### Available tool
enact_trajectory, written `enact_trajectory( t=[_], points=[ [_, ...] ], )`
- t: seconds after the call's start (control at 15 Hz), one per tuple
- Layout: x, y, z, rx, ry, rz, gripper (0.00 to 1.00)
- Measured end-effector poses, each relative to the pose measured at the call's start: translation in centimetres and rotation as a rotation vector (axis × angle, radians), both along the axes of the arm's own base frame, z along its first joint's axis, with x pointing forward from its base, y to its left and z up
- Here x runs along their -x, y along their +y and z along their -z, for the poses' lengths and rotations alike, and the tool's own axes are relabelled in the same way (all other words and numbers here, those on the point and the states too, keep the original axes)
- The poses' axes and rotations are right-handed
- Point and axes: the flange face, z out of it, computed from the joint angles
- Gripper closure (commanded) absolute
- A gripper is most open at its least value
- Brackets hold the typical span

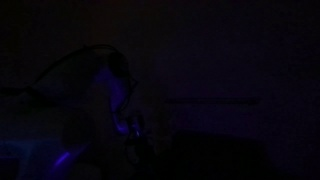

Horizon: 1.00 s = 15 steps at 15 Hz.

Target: Wipe the arm of the chair

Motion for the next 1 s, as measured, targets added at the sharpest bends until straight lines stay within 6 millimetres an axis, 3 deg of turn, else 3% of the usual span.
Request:
enact_trajectory(
  t=[0.2,0.27,0.33,0.53,1.0],
  points=[
    [-0.8,0.1,1.4,0.011,-0.003,0.006,0.0],
    [-0.8,0.2,1.7,0.008,-0.002,0.006,0.25],
    [-0.7,0.4,2.1,0.005,0.002,0.004,0.27],
    [-0.3,1.3,2.9,-0.011,0.01,-0.003,0.47],
    [-0.6,1.3,2.1,-0.052,0.018,-0.006,0.89]
  ],
)
